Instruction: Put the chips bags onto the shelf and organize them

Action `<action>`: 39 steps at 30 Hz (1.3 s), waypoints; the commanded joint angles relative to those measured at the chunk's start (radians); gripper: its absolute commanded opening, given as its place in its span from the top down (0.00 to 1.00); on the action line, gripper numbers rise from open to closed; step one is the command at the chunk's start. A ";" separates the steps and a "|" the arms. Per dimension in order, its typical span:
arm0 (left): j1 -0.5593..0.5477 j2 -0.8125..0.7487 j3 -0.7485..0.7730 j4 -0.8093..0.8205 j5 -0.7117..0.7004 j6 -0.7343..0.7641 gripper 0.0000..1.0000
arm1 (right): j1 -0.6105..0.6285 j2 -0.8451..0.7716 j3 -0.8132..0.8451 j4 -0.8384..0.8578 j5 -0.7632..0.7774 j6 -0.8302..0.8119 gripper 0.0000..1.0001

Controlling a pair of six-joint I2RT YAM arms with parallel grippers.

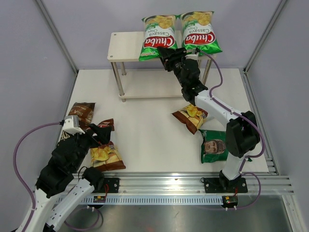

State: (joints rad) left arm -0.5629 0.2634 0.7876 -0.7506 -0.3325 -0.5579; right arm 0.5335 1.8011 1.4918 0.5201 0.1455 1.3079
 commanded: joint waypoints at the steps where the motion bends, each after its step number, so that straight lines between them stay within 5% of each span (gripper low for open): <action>1: -0.003 -0.016 0.022 0.020 0.018 0.013 0.01 | -0.021 -0.046 0.002 -0.015 -0.026 0.027 0.49; 8: -0.003 -0.019 0.021 0.019 0.016 0.015 0.01 | -0.020 -0.049 -0.011 0.008 -0.049 0.066 0.36; 15: -0.003 -0.024 0.018 0.017 0.013 0.010 0.01 | -0.014 -0.071 -0.051 0.024 -0.041 0.108 0.35; 39: -0.015 -0.039 0.015 0.011 -0.003 0.000 0.01 | 0.039 -0.114 -0.107 0.012 0.160 0.159 0.60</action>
State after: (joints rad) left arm -0.5709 0.2386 0.7876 -0.7643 -0.3340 -0.5591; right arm 0.5652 1.7203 1.3552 0.5217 0.2279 1.4517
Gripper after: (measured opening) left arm 0.988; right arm 0.408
